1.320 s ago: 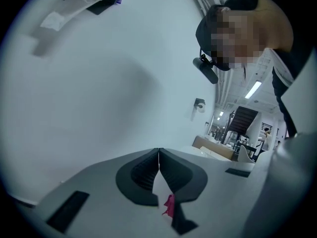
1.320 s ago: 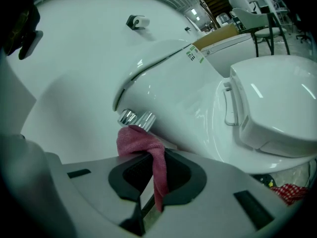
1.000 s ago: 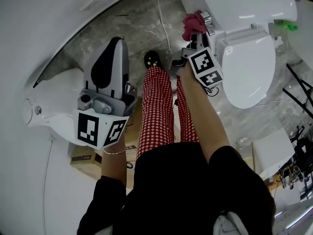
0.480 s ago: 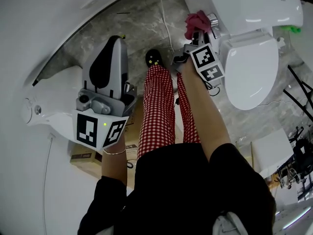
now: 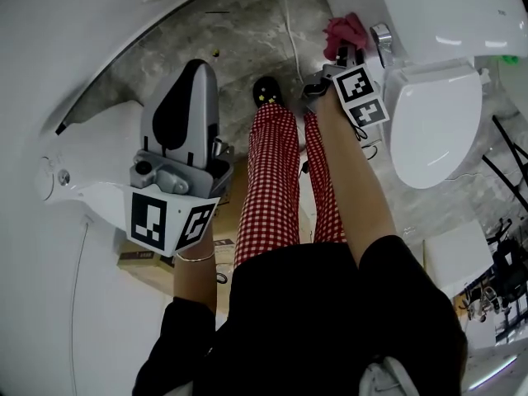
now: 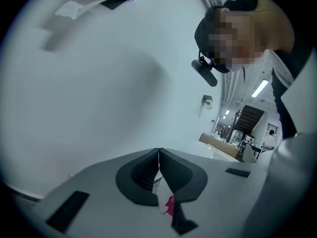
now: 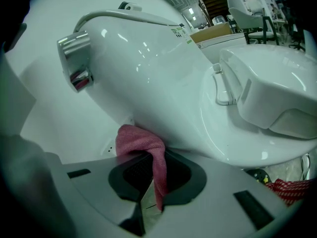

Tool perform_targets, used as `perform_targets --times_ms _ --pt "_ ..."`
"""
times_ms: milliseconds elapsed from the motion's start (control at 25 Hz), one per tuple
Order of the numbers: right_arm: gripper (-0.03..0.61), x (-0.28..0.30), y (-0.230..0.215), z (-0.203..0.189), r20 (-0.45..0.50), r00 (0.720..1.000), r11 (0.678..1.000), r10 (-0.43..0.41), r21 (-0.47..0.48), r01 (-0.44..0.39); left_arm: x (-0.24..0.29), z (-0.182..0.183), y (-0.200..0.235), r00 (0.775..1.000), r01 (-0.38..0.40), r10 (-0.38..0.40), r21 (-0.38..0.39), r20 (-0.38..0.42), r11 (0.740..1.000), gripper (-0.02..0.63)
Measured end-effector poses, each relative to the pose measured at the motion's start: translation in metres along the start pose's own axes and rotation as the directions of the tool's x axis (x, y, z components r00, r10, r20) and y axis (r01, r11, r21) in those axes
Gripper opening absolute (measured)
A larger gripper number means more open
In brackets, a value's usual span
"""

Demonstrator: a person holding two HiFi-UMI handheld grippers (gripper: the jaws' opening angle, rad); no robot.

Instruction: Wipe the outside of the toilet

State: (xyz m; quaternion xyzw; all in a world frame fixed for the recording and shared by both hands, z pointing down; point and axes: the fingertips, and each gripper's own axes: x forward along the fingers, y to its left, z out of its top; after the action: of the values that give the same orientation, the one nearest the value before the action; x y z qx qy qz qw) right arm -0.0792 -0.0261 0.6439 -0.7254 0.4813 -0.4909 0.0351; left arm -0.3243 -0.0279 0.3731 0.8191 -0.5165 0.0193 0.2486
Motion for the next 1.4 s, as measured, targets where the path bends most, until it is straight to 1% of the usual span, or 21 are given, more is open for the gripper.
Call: perform_targets --times_ms 320,640,720,760,840,920,1120,1240,1400 --pt "0.06 0.013 -0.006 -0.013 -0.011 0.999 0.999 -0.047 0.002 0.047 -0.008 -0.007 0.017 1.0 -0.014 0.013 -0.011 -0.01 1.0 0.011" --pt "0.06 0.025 -0.014 -0.022 -0.03 0.997 0.998 -0.065 -0.008 0.065 -0.016 -0.008 0.022 0.999 -0.028 0.028 0.0 -0.027 1.0 0.011" --pt "0.06 0.027 -0.015 -0.024 -0.04 0.997 0.998 -0.066 -0.024 0.066 -0.016 -0.009 0.02 0.999 -0.021 0.021 0.002 -0.03 1.0 0.011" --pt "0.06 0.027 -0.013 -0.025 -0.045 0.997 0.997 -0.062 -0.049 0.06 -0.016 -0.008 0.018 0.999 -0.015 0.015 0.003 -0.029 1.0 0.011" --pt "0.06 0.025 -0.006 -0.026 -0.052 0.998 0.993 -0.037 -0.118 0.031 -0.015 -0.007 0.016 1.0 -0.005 0.005 0.005 -0.026 1.0 0.011" --pt "0.06 0.022 0.001 -0.027 -0.056 0.998 0.987 -0.001 -0.16 -0.008 -0.016 -0.006 0.013 1.0 0.0 0.0 0.005 -0.022 1.0 0.011" --pt "0.06 0.004 0.021 -0.026 -0.074 0.995 0.981 0.063 -0.18 -0.075 -0.019 0.002 0.008 1.0 0.009 -0.009 0.003 0.001 1.0 0.011" --pt "0.06 -0.011 0.041 -0.025 -0.098 0.986 0.969 0.136 -0.192 -0.153 -0.021 0.011 0.006 1.0 0.008 -0.009 0.025 0.018 1.0 0.011" --pt "0.06 -0.039 0.067 -0.012 -0.109 0.97 0.952 0.216 -0.197 -0.234 -0.024 0.025 -0.007 0.999 0.033 -0.035 0.073 0.021 0.997 0.011"
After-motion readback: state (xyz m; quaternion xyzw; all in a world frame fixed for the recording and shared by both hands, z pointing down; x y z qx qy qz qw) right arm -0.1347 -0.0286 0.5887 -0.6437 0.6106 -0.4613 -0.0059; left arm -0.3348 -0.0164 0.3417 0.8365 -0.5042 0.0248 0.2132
